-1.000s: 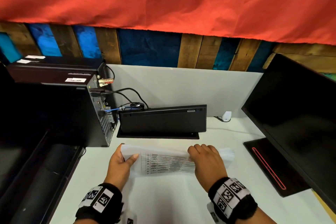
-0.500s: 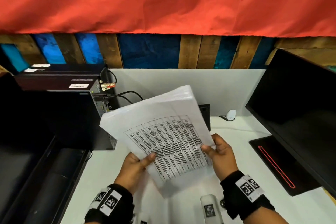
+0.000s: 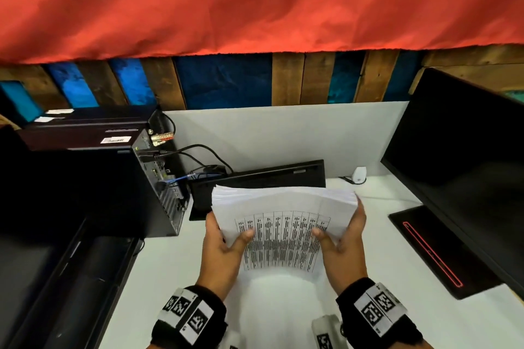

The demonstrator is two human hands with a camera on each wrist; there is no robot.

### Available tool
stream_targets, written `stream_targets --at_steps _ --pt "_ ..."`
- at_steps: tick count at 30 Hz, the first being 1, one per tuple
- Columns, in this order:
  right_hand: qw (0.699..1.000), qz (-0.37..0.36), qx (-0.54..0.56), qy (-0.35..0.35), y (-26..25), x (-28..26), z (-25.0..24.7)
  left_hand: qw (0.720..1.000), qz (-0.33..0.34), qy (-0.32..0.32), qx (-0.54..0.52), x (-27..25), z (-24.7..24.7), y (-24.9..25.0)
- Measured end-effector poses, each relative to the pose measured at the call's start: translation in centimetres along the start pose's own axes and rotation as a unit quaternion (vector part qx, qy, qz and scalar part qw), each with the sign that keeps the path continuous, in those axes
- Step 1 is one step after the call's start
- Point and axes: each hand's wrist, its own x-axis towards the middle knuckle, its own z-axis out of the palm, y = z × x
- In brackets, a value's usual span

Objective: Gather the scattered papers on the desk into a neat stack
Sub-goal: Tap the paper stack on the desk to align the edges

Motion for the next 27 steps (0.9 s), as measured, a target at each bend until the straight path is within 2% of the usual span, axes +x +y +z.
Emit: stream_targets --at_steps 2,4,6,8,10,14,19,21,24,27 --pt "0.993 -0.106 -0.056 0.016 -1.1 0.0 0.3 0.998 0.051 0.025 0.008 -0.1 0.6 1.3" --pt "0.956 -0.234 -0.169 0.045 -1.7 0.0 0.5 0.993 0.108 0.045 0.010 -0.1 1.1 2.4" --pt "0.931 -0.285 -0.223 0.050 -2.2 -0.1 0.6 0.983 0.171 0.049 0.045 0.0 1.2 3.1" --pt "0.931 -0.264 -0.249 0.030 -2.8 -0.3 0.7 0.965 0.225 0.046 0.126 0.2 1.0 3.4" --pt "0.930 -0.247 -0.271 0.025 -3.0 -0.5 0.8 0.947 0.250 0.048 0.194 0.4 0.8 3.5" --pt "0.940 -0.226 -0.254 0.029 -3.3 -0.2 0.7 0.947 0.248 0.043 0.201 0.3 0.5 3.5" --pt "0.960 -0.200 -0.197 0.004 -2.8 0.1 0.4 0.977 0.178 0.021 0.113 0.6 0.0 1.5" --pt "0.975 -0.174 -0.139 -0.015 -2.5 -0.1 0.2 0.979 0.152 0.013 0.138 0.6 -0.2 0.3" --pt "0.993 -0.095 -0.056 -0.046 -0.7 -0.2 -0.4 0.973 0.103 0.007 0.204 0.3 -0.6 -2.1" --pt "0.994 0.001 -0.070 -0.086 2.4 -0.5 -1.0 0.967 0.059 -0.003 0.248 0.0 -1.2 -5.1"
